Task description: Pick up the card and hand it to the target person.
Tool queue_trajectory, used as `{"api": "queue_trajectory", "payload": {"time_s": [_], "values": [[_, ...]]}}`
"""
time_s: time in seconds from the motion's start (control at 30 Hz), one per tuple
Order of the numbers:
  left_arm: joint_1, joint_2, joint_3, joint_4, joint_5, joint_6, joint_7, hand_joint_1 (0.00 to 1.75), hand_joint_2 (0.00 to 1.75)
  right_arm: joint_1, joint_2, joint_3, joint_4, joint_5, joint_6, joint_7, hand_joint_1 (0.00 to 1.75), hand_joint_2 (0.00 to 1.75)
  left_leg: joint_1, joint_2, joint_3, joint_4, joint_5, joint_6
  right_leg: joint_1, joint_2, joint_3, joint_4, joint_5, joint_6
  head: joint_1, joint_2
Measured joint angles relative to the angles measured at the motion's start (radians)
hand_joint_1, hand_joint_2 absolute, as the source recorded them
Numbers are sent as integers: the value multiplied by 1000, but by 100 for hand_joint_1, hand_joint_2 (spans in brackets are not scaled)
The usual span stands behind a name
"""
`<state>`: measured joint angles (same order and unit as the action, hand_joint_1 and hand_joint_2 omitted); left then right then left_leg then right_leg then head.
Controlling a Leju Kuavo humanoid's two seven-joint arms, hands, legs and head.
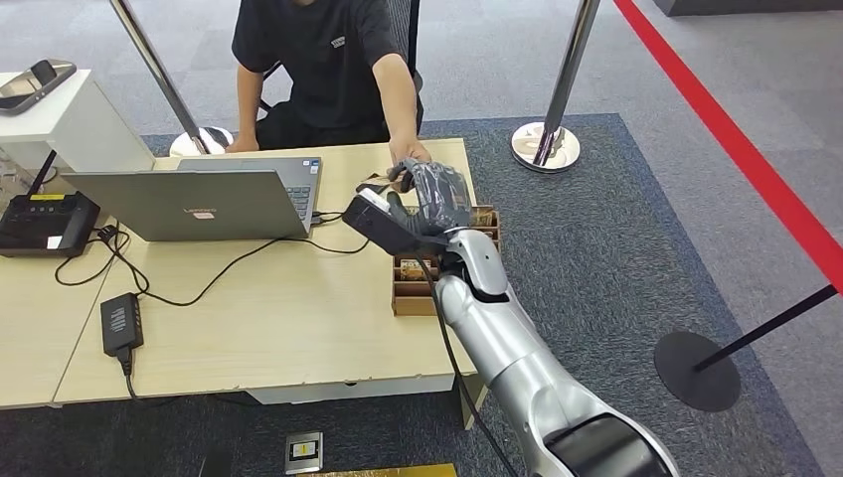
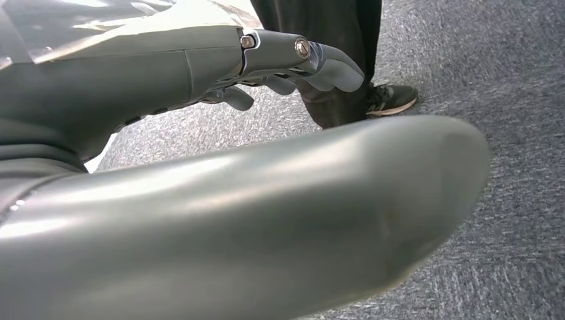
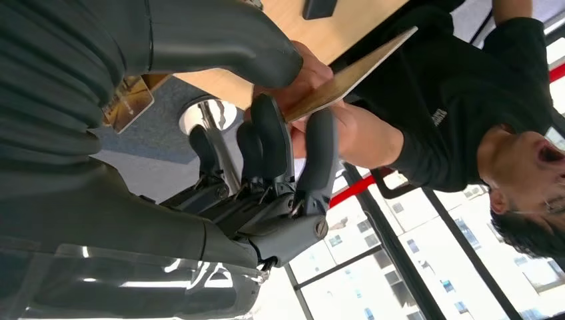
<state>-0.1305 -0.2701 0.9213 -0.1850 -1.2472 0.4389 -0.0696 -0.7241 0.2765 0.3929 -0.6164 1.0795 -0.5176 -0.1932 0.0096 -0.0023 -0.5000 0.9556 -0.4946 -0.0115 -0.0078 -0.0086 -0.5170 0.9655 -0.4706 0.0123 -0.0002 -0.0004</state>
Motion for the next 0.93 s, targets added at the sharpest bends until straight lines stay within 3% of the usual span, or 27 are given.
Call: {"api": "queue_trajectory", "payload": {"time_s": [0.13, 0.6, 0.8, 0.93], "values": [[0, 0, 0, 0, 0, -1, 4, 0, 0, -1, 0, 0, 27, 10, -10, 17, 0, 0, 0, 0, 0, 0, 0, 0, 0, 0, 0, 0, 0, 0, 0, 0], [1, 0, 1, 0, 14, 1, 3, 0, 0, 23, -22, -2, 76, 1, -88, 28, 0, 0, 0, 0, 0, 0, 0, 0, 0, 0, 0, 0, 0, 0, 0, 0], [8, 0, 2, 0, 29, 4, -6, 0, 0, 91, -63, -24, 69, -37, -160, 12, 0, 0, 0, 0, 0, 0, 0, 0, 0, 0, 0, -1, 0, 0, 0, 0], [17, 0, 4, 0, 40, 11, -9, 0, 0, 179, -84, -115, -24, 4, -177, -66, 0, 0, 0, -1, -1, 0, 0, 0, 0, 0, -1, -1, 0, 0, 0, 0]]}}
